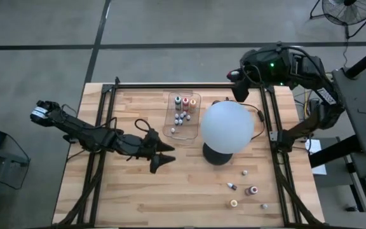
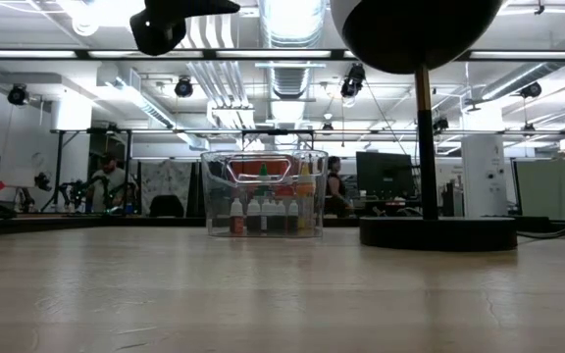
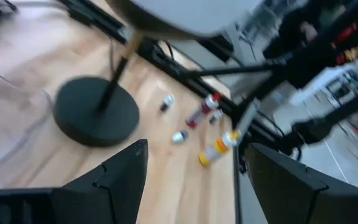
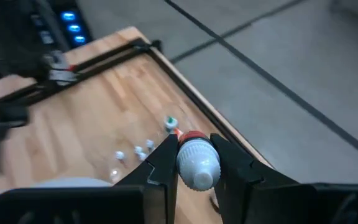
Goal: Pick & Place food coloring
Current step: Put the small red food coloring bottle into the transparent bin
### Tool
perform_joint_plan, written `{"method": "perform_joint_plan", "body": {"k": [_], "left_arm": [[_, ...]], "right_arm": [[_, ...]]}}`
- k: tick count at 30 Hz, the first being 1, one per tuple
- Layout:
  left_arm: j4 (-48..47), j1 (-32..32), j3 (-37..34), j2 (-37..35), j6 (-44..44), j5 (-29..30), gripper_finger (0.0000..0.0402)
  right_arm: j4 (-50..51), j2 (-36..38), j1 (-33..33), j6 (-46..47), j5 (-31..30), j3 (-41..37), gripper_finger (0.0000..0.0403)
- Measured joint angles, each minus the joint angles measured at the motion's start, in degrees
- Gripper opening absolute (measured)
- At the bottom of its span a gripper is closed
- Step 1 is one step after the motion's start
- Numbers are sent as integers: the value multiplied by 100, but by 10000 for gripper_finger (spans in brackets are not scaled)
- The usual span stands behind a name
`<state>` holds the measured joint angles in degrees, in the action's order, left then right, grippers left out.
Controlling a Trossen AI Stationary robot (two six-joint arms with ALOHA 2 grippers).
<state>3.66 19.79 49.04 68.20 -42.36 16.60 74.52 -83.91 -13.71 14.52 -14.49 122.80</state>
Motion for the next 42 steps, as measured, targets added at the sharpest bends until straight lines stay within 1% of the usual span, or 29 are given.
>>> {"method": "perform_joint_plan", "body": {"k": [2, 6, 8, 14, 17, 22, 26, 29, 32, 37, 42], "left_arm": [[96, -12, 0, 0, 7, 325, 241], [299, -54, 1, -5, 18, 1155, 241], [463, -79, 1, -12, 61, 1354, 241], [1143, -94, 0, -18, 287, 1355, 241], [1309, -94, 0, -29, 335, 1333, 241], [1298, -94, 1, -71, 266, 1304, 241], [1279, -94, 0, -97, 311, 1163, 241], [1210, -94, 2, -127, 309, 1031, 241], [1123, -94, 2, -156, 324, 1025, 241], [872, -94, 1, -199, 424, 1025, 241], [832, -95, 2, -205, 420, 1025, 241]], "right_arm": [[2, -162, 161, -77, 140, 247, 68], [20, -435, 552, -152, 266, 578, 68], [38, -572, 771, -139, 300, 721, 68], [26, -981, 1535, 211, 296, 1067, 68], [9, -1250, 1934, 410, 128, 1193, 68], [-105, -1679, 2478, 894, -98, 1215, 68], [-140, -2032, 2870, 1218, -530, 1222, 68], [-218, -2235, 3088, 1514, -659, 1220, 68], [-365, -2352, 3297, 1702, -854, 1229, 68], [-682, -2587, 3674, 1890, -1396, 1245, 68], [-818, -2674, 3901, 1967, -1686, 1246, 68]]}}
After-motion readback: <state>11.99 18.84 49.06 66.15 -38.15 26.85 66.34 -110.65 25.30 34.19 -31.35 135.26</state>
